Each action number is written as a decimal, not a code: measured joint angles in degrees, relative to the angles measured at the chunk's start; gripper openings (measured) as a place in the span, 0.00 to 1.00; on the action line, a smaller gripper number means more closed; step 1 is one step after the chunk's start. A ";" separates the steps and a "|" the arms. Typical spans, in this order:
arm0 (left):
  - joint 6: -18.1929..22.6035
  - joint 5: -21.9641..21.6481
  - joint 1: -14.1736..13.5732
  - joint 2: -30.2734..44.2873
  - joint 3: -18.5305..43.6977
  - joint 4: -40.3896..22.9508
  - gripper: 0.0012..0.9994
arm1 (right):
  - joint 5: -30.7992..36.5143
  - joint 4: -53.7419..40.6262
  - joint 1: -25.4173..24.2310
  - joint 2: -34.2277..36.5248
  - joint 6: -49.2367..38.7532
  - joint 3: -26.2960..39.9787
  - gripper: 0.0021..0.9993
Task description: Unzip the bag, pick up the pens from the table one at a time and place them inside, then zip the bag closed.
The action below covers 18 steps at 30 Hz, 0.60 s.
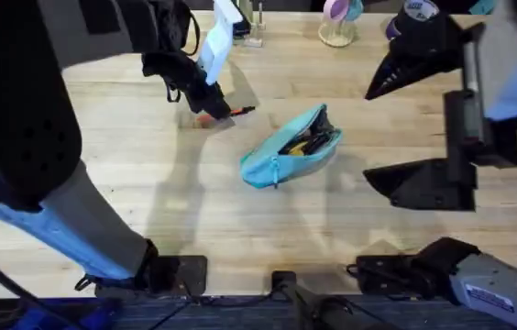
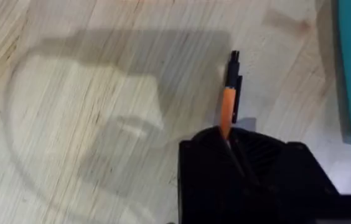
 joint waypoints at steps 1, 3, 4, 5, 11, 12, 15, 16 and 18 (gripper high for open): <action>-0.06 -0.56 -0.26 -0.21 0.62 -1.07 0.04 | 0.00 0.00 0.00 -0.65 0.19 0.00 1.00; -0.72 -1.70 -1.14 -0.84 2.34 -3.18 0.04 | 0.00 0.00 0.00 -1.68 0.57 0.00 1.00; -1.26 -2.49 -1.75 -1.33 3.40 -4.35 0.04 | 0.02 0.00 0.00 -2.17 0.77 0.00 1.00; -1.91 -3.17 -2.38 -1.89 4.53 -5.56 0.04 | 0.01 0.00 0.00 -2.53 1.01 0.00 1.00; -8.91 -6.28 -6.75 -6.01 11.74 -13.09 0.04 | 0.00 0.04 0.00 -3.87 2.05 0.00 1.00; -10.38 -6.52 -7.47 -6.47 12.81 -14.25 0.04 | 0.00 0.02 0.00 -3.92 2.06 0.00 1.00; -14.87 -6.93 -9.60 -7.25 15.79 -17.05 0.04 | 0.00 0.02 0.00 -3.93 2.08 0.00 1.00; -16.29 -6.95 -10.31 -7.27 16.79 -18.04 0.04 | 0.00 0.04 0.00 -3.93 2.08 0.00 1.00; -18.95 -7.13 -11.99 -7.27 18.80 -20.15 0.04 | 0.15 0.15 0.00 -3.93 2.08 0.00 1.00</action>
